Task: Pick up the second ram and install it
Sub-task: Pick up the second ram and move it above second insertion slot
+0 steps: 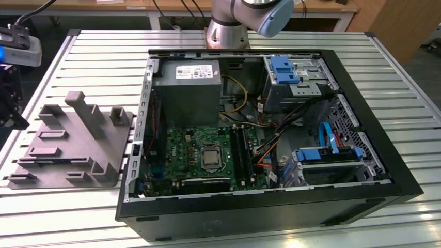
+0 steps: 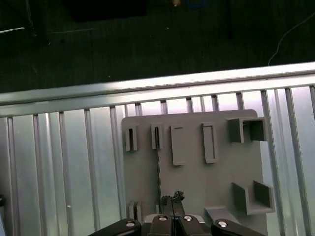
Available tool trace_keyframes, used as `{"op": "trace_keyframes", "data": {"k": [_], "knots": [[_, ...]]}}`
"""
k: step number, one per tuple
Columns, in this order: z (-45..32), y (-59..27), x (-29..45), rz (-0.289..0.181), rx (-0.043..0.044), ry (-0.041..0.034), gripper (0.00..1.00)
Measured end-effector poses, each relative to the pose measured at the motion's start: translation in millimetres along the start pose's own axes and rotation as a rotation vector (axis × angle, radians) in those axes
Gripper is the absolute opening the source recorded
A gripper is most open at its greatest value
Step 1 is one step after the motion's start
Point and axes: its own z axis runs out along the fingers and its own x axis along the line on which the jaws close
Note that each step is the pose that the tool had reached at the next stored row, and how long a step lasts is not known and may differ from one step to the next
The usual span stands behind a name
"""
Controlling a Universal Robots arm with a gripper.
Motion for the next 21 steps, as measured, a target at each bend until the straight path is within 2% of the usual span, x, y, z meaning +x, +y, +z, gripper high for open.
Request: {"op": "trace_keyframes", "data": {"k": [14, 17, 21], "knots": [[6.8, -0.3, 0.2, -0.247, -0.0061, 0.0095, 0.1], [8.1, -0.3, 0.2, -0.284, -0.007, 0.0109, 0.1], [8.4, -0.3, 0.2, -0.291, -0.0074, 0.0113, 0.1]]}}
